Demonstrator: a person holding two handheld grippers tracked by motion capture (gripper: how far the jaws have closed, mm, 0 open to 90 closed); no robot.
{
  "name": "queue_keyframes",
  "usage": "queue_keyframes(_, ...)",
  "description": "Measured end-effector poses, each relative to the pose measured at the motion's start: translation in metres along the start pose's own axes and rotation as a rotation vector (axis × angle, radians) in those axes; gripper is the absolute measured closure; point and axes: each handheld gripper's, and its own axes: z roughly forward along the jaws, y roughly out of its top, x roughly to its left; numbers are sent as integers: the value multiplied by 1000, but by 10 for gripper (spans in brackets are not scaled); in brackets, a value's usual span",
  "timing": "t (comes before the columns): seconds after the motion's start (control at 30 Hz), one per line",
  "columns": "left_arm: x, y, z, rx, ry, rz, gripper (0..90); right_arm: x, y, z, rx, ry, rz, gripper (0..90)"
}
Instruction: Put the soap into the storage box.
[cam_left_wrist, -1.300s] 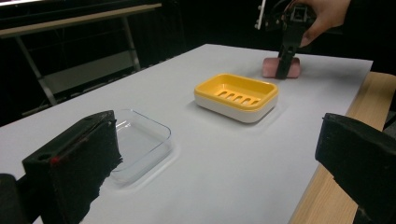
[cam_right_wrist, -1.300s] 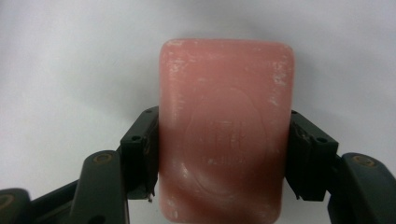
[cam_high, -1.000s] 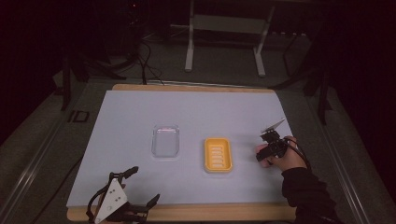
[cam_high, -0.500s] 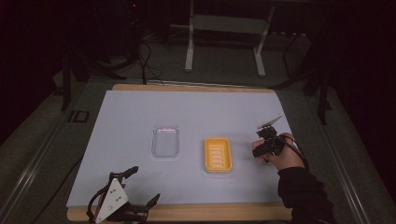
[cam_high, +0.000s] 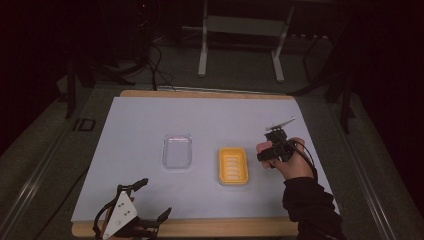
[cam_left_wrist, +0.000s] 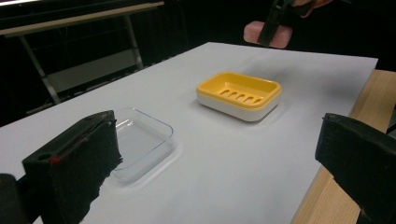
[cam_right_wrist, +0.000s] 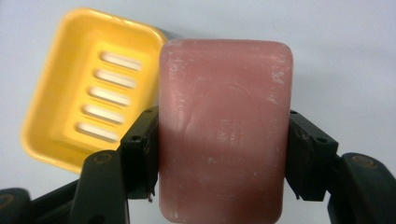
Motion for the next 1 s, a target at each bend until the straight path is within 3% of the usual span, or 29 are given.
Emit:
queue_keyframes(0.13,0,0,0,1,1,0,4,16,1,-4,-16,7,-14,374)
queue_keyframes(0.23,0,0,0,-2,2,-2,3,29,1,-8,-32,53,-27,374)
queue_keyframes(0.37,0,0,0,-2,2,-2,3,42,2,-10,-48,60,-37,374)
queue_keyframes(0.4,0,0,0,0,3,0,4,50,3,-11,-58,78,-30,374)
queue_keyframes(0.5,0,0,0,-1,4,-2,3,53,3,-11,-62,80,-26,374)
queue_keyframes(0.6,0,0,0,0,4,-1,3,71,6,-9,-92,103,11,374)
queue_keyframes(0.87,0,0,-1,-3,1,1,3,84,7,4,-63,108,26,374)
queue_keyframes(1.0,0,0,0,-2,0,2,3,86,5,22,-34,99,50,374)
